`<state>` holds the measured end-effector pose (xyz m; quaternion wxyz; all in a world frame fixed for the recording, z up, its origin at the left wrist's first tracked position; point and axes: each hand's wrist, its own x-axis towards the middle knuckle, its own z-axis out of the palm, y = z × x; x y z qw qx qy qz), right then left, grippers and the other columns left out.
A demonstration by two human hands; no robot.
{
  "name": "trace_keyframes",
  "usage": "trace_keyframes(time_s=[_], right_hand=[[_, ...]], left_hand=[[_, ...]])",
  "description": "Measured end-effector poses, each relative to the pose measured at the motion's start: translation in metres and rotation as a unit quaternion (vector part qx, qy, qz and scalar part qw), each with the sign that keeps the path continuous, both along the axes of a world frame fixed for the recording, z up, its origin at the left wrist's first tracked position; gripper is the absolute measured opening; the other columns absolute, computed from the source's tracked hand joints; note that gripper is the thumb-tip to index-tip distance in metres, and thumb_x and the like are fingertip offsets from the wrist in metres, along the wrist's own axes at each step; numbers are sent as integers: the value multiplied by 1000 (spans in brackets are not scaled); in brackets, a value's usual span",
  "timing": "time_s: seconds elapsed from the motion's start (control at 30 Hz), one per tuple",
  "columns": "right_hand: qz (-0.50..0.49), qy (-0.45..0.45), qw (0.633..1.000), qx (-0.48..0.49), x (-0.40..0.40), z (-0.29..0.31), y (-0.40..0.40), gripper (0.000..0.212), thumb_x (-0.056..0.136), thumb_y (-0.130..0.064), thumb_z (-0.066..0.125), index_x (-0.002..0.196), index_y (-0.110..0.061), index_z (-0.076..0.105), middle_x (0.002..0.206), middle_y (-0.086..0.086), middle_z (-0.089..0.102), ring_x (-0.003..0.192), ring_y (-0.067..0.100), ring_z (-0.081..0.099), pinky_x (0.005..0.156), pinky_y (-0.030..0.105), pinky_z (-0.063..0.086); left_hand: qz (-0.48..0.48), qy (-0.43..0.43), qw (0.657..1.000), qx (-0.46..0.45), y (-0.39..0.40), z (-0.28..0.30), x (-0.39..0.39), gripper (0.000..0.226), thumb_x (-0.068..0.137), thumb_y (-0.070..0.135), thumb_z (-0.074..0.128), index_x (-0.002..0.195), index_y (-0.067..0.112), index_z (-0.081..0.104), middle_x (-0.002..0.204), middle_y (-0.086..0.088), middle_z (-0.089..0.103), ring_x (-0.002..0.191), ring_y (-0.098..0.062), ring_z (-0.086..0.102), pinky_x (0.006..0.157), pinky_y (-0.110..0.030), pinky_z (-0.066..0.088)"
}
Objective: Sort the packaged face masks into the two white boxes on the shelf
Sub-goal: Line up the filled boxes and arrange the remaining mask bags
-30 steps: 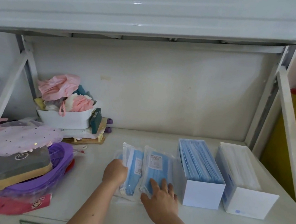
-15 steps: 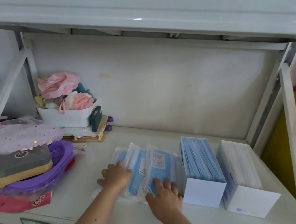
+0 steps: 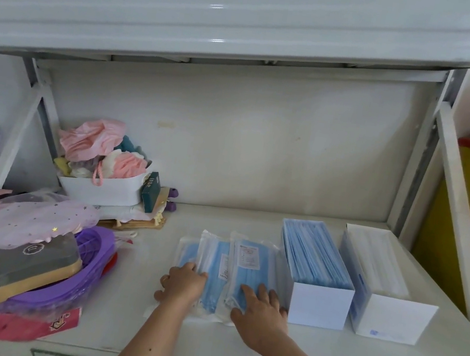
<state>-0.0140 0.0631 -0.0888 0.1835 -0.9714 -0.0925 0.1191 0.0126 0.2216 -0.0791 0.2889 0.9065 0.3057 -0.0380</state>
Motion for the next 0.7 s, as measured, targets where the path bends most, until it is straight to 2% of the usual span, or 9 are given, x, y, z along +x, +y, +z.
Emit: trace_keyframes(time_s=[0.33,0.53,0.63,0.7], right_hand=[[-2,1,1000,-12,21,-1,-1,54,95,-40,31,145,-25,18,157,8,8,145,33,6,118,48,7],[5,-8,1000,-17,20,-2,-2,55,97,-38,29,148,-25,13,159,10,0,147,33,-2,119,47,2],[-4,-78,996,44,9,12,-9,54,99,-35,31,150,-26,14,161,8,2,148,27,3,119,40,11],[-13,-168,980,102,2,27,-21,50,98,-32,30,147,-22,26,158,6,18,144,27,20,115,36,24]], left_hand=[[27,-12,999,20,-14,-4,9,49,92,47,38,137,28,42,135,-6,41,126,-27,37,104,-44,32],[24,4,999,28,-17,3,10,50,93,47,36,138,25,39,140,-7,40,133,-28,33,110,-51,25],[18,-56,996,68,-31,17,10,58,97,46,31,148,19,23,157,-8,20,147,-28,10,114,-56,9],[-19,-157,986,46,-53,30,11,58,98,42,33,148,14,23,157,-10,20,147,-28,11,116,-51,12]])
